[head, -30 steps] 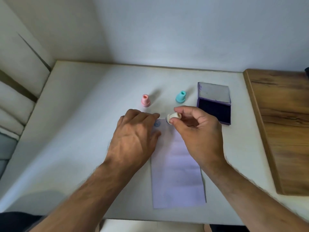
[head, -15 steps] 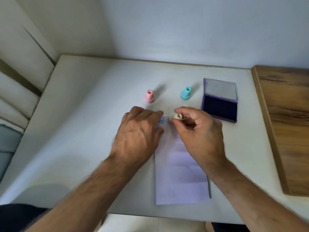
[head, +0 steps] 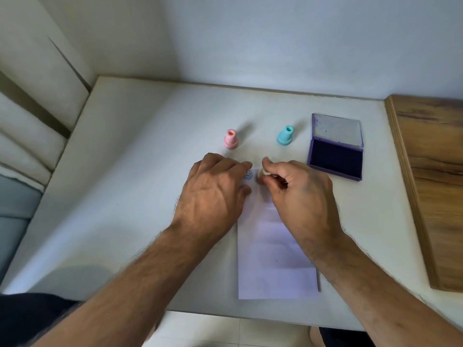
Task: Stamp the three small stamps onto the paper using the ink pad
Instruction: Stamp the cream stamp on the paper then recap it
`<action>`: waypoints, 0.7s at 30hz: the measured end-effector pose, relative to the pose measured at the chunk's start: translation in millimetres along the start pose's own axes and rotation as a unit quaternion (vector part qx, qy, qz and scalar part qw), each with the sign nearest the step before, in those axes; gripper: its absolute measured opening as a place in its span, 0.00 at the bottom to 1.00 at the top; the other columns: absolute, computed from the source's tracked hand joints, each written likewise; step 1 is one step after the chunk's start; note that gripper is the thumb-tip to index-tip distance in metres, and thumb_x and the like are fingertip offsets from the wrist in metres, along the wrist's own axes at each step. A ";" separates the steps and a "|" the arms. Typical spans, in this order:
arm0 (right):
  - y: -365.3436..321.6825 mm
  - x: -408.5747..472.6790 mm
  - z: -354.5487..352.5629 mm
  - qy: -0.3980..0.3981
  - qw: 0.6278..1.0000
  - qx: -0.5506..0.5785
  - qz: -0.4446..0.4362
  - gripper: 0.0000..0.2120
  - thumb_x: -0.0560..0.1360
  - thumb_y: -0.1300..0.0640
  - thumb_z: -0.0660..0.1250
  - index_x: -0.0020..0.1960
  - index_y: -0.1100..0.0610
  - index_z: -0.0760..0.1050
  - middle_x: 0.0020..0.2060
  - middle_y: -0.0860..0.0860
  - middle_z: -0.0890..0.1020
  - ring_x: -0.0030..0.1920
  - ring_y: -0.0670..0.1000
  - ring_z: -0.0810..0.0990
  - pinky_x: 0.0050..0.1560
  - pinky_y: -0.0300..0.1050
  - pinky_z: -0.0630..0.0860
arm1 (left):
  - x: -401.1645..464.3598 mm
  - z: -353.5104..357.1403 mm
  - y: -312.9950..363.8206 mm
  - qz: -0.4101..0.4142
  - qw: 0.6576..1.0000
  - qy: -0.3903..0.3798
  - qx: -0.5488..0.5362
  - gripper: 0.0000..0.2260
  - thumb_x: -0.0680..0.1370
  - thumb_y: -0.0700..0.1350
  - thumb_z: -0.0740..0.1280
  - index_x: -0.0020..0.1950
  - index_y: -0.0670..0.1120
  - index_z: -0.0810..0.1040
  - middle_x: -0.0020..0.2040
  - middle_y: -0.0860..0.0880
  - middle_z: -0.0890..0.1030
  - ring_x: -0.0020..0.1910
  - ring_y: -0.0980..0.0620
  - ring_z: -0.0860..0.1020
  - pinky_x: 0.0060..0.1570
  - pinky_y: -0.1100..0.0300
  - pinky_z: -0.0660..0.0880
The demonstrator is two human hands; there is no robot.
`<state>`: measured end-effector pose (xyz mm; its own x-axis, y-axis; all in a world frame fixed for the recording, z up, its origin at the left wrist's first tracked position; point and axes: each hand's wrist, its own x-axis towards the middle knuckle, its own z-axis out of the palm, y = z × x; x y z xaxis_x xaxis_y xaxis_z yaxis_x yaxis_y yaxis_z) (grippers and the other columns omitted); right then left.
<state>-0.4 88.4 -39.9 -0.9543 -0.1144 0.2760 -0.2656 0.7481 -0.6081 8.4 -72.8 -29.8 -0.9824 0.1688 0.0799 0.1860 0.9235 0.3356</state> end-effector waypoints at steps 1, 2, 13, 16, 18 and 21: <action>0.0 0.7 -0.5 0.001 1.000 -0.002 -0.002 0.12 0.74 0.58 0.74 0.57 0.56 0.83 0.40 0.54 0.86 0.38 0.54 0.82 0.41 0.51 0.81 | 0.3 0.4 -0.3 0.001 1.000 0.001 0.000 0.17 0.75 0.47 0.70 0.63 0.49 0.79 0.55 0.50 0.83 0.57 0.44 0.76 0.58 0.52 0.70; -0.2 1.6 -0.9 0.003 1.000 -0.001 -0.002 0.11 0.74 0.58 0.74 0.56 0.56 0.83 0.40 0.54 0.86 0.38 0.54 0.83 0.41 0.51 0.81 | 0.2 0.6 -0.6 0.002 1.000 0.002 0.000 0.17 0.75 0.47 0.71 0.63 0.49 0.79 0.55 0.50 0.84 0.57 0.44 0.76 0.58 0.52 0.70; 1.1 5.2 -1.9 0.004 1.000 0.007 -0.029 0.10 0.74 0.58 0.74 0.54 0.59 0.84 0.39 0.53 0.86 0.36 0.52 0.83 0.40 0.50 0.82 | 2.1 5.6 -5.9 0.027 0.999 0.017 0.013 0.15 0.74 0.44 0.73 0.60 0.46 0.82 0.52 0.48 0.85 0.67 0.44 0.73 0.67 0.55 0.68; 0.2 5.0 -2.4 0.002 1.000 0.006 -0.027 0.10 0.73 0.59 0.74 0.55 0.58 0.84 0.39 0.53 0.87 0.36 0.52 0.83 0.40 0.50 0.82 | 1.0 7.2 -5.4 0.028 0.999 0.026 -0.001 0.13 0.74 0.43 0.73 0.57 0.46 0.83 0.49 0.49 0.85 0.69 0.45 0.72 0.65 0.56 0.70; 0.0 5.1 -2.8 0.002 1.000 0.005 -0.027 0.10 0.73 0.59 0.74 0.55 0.58 0.84 0.39 0.53 0.87 0.36 0.52 0.83 0.40 0.50 0.82 | 1.0 8.4 -5.4 0.027 0.999 0.025 -0.006 0.12 0.74 0.43 0.73 0.57 0.46 0.83 0.49 0.49 0.85 0.69 0.45 0.72 0.64 0.55 0.70; -0.8 5.0 -2.7 -0.002 1.000 0.005 -0.024 0.10 0.74 0.59 0.74 0.55 0.58 0.83 0.40 0.53 0.86 0.37 0.53 0.83 0.42 0.50 0.82 | 0.8 10.1 -4.9 0.024 0.999 0.030 -0.009 0.13 0.73 0.42 0.73 0.57 0.46 0.83 0.49 0.49 0.85 0.70 0.46 0.72 0.65 0.56 0.69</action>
<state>-4.7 89.1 -36.0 -0.9409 -0.1533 0.3019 -0.3128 0.7351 -0.6015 6.6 -73.7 -40.8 -0.9695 0.1923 0.1520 0.2346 0.9079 0.3475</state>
